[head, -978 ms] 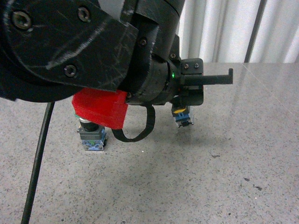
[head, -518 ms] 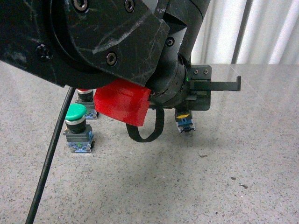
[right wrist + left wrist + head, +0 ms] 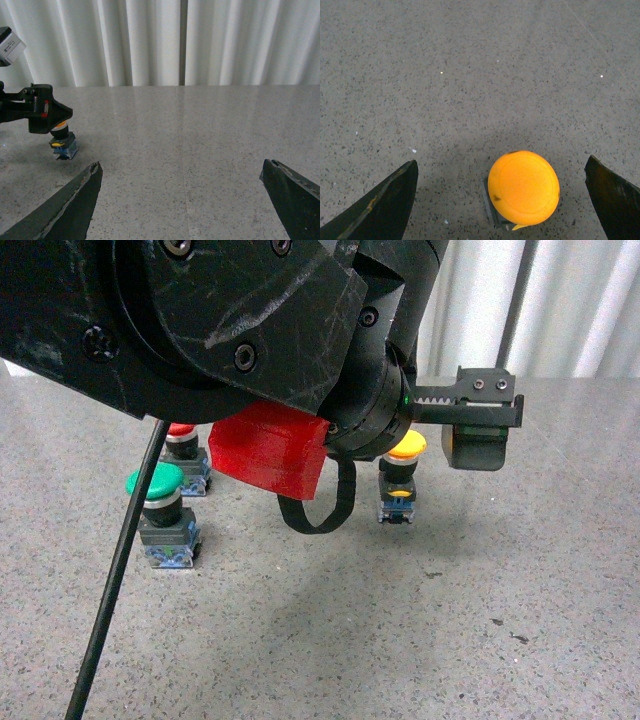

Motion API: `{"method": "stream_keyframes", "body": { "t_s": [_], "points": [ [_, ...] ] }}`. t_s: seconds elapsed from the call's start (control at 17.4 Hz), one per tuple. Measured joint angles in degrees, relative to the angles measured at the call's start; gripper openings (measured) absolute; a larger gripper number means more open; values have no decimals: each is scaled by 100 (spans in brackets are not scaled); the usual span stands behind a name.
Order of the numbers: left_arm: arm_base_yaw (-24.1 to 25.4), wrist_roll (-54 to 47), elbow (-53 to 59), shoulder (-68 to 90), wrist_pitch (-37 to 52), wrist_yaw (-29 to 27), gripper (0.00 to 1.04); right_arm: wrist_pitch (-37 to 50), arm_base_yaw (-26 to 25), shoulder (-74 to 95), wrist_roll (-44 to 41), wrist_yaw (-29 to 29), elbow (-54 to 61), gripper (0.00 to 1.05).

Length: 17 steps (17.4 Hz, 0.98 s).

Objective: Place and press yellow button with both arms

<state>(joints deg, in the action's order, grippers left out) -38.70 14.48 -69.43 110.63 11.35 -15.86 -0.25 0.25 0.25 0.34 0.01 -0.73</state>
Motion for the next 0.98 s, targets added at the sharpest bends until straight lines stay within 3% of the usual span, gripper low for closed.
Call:
{"method": "stream_keyframes", "body": {
  "t_s": [0.98],
  "points": [
    [205,-610,315,-505,634,-313,98,-2,0,0,0,0,0,98]
  ]
}}
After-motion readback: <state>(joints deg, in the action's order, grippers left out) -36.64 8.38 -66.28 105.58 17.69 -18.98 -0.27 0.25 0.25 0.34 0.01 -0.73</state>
